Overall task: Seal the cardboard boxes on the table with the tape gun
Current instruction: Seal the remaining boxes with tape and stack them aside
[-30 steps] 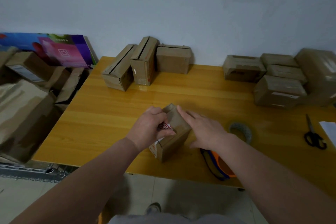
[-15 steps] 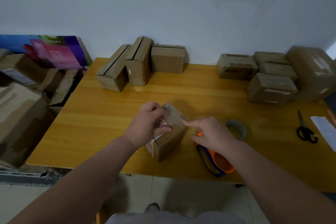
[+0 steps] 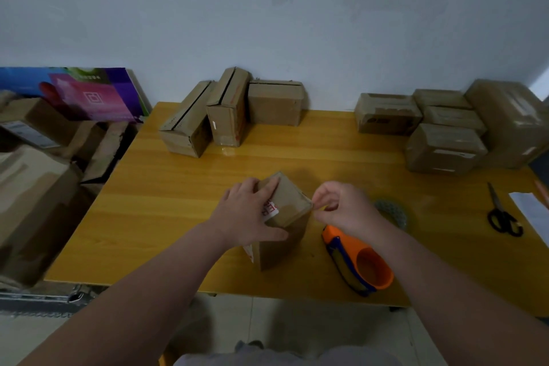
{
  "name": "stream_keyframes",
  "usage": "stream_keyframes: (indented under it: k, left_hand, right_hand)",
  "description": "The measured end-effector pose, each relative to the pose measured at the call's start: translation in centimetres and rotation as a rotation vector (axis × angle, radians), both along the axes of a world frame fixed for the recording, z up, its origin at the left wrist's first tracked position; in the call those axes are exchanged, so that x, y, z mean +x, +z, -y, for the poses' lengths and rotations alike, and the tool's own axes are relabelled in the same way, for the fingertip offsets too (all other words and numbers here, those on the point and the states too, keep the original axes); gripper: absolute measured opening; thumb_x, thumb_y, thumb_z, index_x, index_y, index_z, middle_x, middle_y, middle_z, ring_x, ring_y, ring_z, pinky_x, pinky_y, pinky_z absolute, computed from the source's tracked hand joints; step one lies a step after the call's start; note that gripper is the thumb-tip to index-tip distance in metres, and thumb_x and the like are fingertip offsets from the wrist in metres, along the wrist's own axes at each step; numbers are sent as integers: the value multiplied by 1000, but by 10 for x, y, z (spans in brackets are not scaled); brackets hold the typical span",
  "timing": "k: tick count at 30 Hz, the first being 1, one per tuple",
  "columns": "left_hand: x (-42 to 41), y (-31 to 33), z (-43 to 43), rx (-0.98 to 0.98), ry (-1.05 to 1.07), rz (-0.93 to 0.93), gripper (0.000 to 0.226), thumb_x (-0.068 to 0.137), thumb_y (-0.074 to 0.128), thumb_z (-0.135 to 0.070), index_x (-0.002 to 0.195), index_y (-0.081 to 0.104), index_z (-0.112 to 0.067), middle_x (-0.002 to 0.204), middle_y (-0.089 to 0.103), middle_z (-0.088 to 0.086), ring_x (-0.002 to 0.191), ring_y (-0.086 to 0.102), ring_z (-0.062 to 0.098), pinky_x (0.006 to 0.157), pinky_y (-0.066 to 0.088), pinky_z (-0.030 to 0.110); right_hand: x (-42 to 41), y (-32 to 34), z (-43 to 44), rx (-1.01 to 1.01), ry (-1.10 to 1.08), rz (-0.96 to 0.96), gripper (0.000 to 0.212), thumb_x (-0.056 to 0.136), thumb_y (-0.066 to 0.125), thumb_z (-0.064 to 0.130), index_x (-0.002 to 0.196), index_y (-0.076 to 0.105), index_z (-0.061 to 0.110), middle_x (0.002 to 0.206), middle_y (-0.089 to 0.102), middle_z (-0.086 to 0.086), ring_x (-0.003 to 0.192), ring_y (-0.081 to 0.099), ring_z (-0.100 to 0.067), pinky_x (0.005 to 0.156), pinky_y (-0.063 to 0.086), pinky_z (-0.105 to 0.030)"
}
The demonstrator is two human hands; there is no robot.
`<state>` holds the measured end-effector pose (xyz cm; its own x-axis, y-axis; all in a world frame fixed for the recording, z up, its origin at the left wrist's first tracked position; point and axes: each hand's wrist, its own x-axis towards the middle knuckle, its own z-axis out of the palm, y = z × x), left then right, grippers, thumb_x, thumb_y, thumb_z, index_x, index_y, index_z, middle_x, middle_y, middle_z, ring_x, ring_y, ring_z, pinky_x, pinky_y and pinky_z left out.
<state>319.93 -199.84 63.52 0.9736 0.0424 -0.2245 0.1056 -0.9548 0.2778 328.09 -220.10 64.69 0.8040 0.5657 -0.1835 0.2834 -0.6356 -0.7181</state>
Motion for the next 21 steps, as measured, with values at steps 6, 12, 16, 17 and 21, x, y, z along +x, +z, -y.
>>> stream_keyframes:
  k: [6, 12, 16, 17, 21]
  left_hand:
    - [16, 12, -29, -222, 138, -33, 122, 67, 77, -44, 153, -4, -14, 147, 22, 3, 133, 26, 30, 106, 35, 46]
    - [29, 27, -64, -757, 346, -40, 117, 57, 75, -21, 153, 10, -21, 142, 34, 3, 123, 41, 23, 90, 44, 36]
    - [38, 30, -72, -1294, 462, -50, 108, 38, 74, -17, 141, 39, -22, 123, 55, 6, 106, 56, 28, 75, 53, 40]
    - [41, 28, -72, -1369, 469, -38, 103, 36, 74, -19, 135, 46, -21, 120, 58, 7, 105, 57, 28, 74, 54, 41]
    - [56, 26, -58, -1476, 431, -37, 88, 46, 73, -6, 130, 50, -23, 124, 58, 7, 112, 56, 29, 82, 55, 49]
  right_hand:
    - [7, 7, -21, -2, -8, -78, 53, 78, 77, 15, 122, 52, 32, 107, 64, 10, 90, 61, -6, 80, 50, -29]
    - [23, 5, -34, 13, -73, -152, 84, 76, 80, 29, 146, 34, 28, 144, 43, -2, 126, 45, -22, 91, 41, -32]
    - [29, 11, -34, 175, -411, -386, 92, 79, 71, 50, 152, 21, 26, 155, 25, -5, 137, 34, -30, 104, 40, -45]
    - [30, 13, -33, 229, -507, -488, 91, 79, 69, 54, 152, 20, 27, 155, 24, -6, 136, 35, -31, 102, 43, -48]
    - [37, 15, -31, 450, -626, -751, 82, 79, 69, 53, 146, 32, 22, 143, 42, -4, 122, 48, -30, 93, 49, -49]
